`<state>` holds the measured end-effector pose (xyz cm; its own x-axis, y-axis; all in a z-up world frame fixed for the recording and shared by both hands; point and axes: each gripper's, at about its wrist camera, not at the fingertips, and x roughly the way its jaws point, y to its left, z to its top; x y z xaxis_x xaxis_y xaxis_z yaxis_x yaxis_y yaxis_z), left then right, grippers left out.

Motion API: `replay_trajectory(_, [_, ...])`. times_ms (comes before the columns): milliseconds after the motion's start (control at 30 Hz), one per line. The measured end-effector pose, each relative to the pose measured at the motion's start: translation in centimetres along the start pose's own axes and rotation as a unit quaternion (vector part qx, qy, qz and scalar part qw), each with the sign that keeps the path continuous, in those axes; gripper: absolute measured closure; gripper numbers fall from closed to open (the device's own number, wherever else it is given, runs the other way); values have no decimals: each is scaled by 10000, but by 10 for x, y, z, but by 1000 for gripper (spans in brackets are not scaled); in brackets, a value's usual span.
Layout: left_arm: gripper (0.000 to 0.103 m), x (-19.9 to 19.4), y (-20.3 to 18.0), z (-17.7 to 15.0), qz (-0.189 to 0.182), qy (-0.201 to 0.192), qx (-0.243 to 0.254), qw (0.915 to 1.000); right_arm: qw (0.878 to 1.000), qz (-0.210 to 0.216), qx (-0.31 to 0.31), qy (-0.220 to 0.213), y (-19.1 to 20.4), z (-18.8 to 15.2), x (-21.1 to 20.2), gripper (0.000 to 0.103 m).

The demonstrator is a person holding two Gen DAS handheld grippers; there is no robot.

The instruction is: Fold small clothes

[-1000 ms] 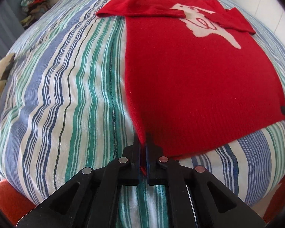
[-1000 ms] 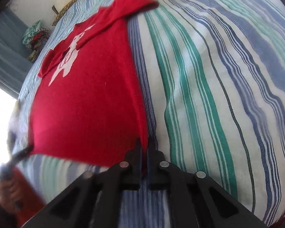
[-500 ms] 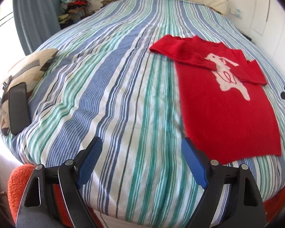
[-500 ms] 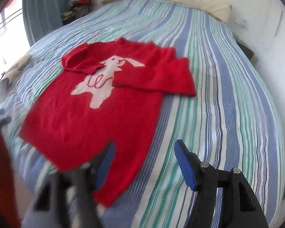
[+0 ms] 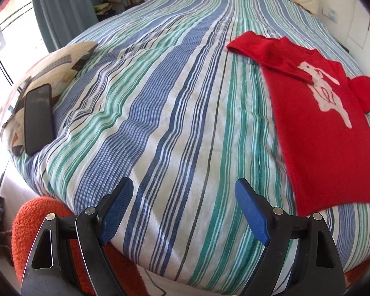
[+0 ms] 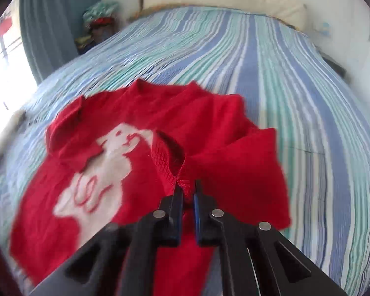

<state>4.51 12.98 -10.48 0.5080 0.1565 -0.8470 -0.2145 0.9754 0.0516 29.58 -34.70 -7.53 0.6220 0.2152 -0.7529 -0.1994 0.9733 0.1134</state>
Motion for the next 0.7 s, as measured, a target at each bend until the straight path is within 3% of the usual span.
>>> replay_trajectory(67, [17,-3,-4,1,-131,-29,-45,9999,9938,-222,1040,-336,-81,-12,-39,96])
replay_trajectory(133, [17,-6,-12,1,-182,-31,-3,9998,9784,-559,1940,-450,-160,-39,-65,96])
replay_trajectory(200, [17,-7,-23,2,-182,13,93,9998,9621,-971,2521,-377,-221,-71,-78,96])
replay_trajectory(267, [17,-10,-34,2,-191,34,201,9996,9481,-1064,2990,-205,-260,-102,-78,96])
replay_trajectory(433, [17,-20,-55,2,-80,-20,550,9984,9220,-994,3730,-307,-296,-146,-79,96])
replay_trajectory(600, [17,-24,-65,2,263,-59,967,9949,9100,-1495,3857,-284,-298,-158,-81,98])
replay_trajectory(700, [17,-27,-72,13,413,-206,1342,9899,9110,-1823,3684,-327,-287,-156,-76,98])
